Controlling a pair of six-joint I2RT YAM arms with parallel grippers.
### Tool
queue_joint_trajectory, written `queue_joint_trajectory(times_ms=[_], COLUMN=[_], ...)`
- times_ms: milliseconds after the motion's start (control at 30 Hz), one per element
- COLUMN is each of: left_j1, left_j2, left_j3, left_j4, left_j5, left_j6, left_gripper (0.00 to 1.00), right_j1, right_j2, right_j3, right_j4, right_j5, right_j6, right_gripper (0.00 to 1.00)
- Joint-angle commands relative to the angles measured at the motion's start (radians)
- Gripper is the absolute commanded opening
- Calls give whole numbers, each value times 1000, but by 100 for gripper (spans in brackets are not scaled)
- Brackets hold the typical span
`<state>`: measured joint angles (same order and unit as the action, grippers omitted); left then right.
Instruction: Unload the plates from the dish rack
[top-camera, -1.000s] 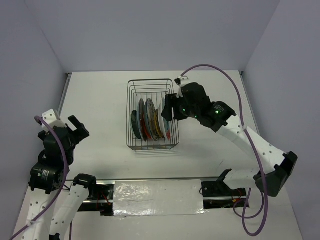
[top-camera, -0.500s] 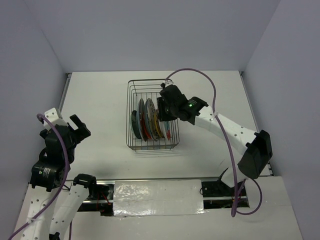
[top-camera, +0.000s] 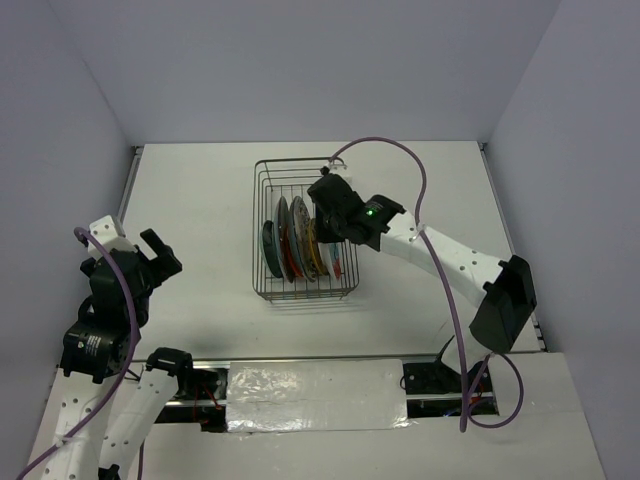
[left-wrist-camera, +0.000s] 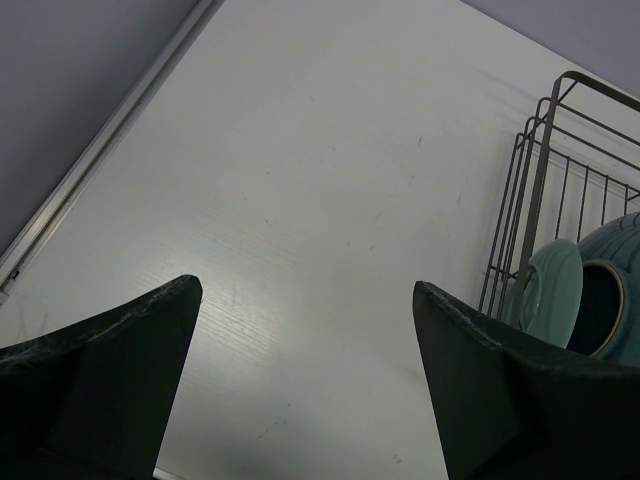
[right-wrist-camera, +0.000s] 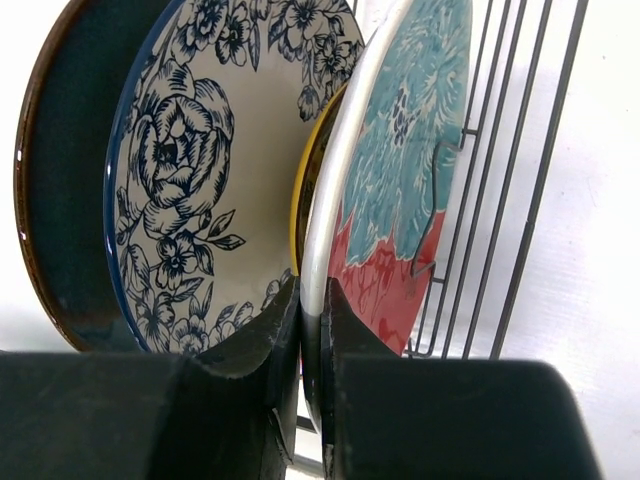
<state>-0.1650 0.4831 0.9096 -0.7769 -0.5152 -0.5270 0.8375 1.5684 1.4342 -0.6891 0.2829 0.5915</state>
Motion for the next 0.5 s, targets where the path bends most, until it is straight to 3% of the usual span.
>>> queue_joint_trajectory(times_ms=[0,333,467], left_j1=[4,5,4], left_j2=[2,2,5], left_j3=[-5,-6,-5], left_j4=[53,53,51], left_j5=[9,11,9], left_j6=[10,10,10], left_gripper=[99,99,100], right_j1=[17,20,17], right_j2=[-83,-232,-249], right_j3=[107,184,319], right_j4=[43,71,5], right_j5=[64,67,91], right_j6=[31,106,47], right_gripper=[0,0,0])
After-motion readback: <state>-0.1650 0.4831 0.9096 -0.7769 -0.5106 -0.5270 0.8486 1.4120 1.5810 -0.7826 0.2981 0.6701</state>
